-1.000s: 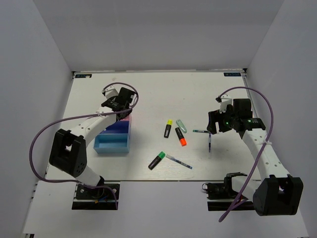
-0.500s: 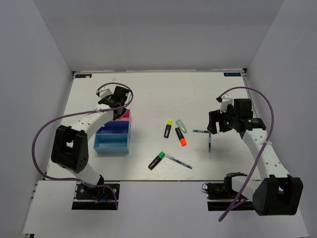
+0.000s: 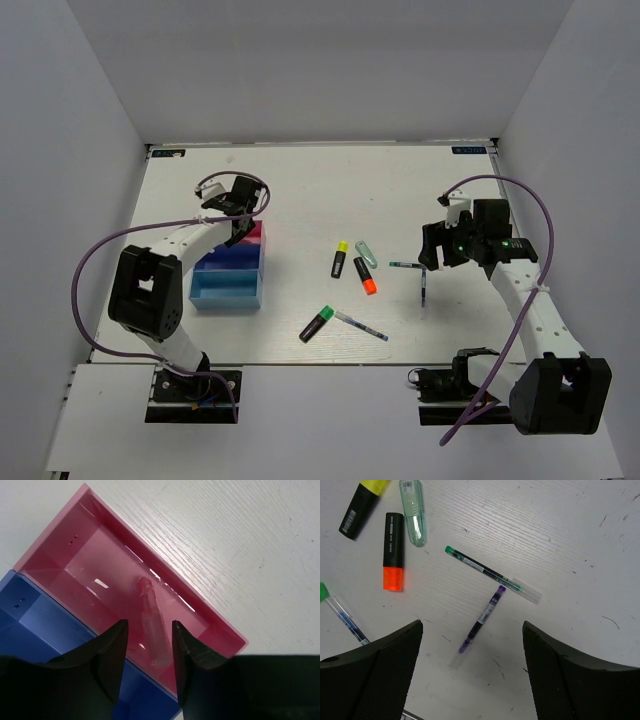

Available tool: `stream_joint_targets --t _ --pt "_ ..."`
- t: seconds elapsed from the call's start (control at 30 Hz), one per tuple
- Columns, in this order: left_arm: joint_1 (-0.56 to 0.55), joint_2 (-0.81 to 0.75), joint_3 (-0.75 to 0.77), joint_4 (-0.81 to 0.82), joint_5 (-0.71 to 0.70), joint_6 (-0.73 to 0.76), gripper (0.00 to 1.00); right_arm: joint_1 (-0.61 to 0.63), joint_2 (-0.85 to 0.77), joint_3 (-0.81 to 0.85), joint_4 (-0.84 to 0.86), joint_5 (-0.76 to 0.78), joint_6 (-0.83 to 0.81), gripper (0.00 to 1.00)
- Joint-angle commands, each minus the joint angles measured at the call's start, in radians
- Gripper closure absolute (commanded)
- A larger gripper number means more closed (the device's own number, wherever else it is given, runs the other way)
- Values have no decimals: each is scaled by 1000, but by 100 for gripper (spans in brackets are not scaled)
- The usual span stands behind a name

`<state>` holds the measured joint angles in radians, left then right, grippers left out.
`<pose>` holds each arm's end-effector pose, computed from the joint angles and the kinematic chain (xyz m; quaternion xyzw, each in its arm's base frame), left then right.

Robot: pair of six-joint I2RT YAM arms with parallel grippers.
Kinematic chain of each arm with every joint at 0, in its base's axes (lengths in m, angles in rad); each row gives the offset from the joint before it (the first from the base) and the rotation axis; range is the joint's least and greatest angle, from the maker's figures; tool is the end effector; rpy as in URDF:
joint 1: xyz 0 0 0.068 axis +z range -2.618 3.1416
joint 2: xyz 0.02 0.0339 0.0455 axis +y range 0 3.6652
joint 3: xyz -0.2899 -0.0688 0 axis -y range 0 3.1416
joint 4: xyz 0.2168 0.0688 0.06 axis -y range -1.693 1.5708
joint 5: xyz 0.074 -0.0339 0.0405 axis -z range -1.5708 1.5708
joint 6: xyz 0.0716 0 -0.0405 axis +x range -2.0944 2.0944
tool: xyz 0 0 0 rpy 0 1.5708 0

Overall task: Sort the stationery into containers
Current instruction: Place the stationery into the container

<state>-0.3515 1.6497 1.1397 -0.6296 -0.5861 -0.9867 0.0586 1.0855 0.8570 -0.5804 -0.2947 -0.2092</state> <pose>0.3115 -0.0720 0.2276 -0.3508 0.8691 0.0943 0.3357 0.2063 0.0329 0.2761 -0.1767 0.9027 0.1082 0.3770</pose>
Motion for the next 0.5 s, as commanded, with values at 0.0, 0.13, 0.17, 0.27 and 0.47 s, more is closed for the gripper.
stream_joint_targets --t 0.0,0.13,0.17,0.27,0.47 --pt "12 -7 26 -15 -18 -21 48 -8 -16 43 -7 -21 7 17" --pt "17 -2 38 -25 -14 -21 44 -9 -19 42 -7 -23 5 17" --pt "17 -4 45 -31 -15 -23 42 -14 -18 39 -9 -26 5 17" --pt "14 -51 38 -13 -5 3 50 -11 -18 42 -9 -29 5 17" --pt "-150 -184 5 165 216 416 100 -16 -18 37 -12 -38 -6 57"
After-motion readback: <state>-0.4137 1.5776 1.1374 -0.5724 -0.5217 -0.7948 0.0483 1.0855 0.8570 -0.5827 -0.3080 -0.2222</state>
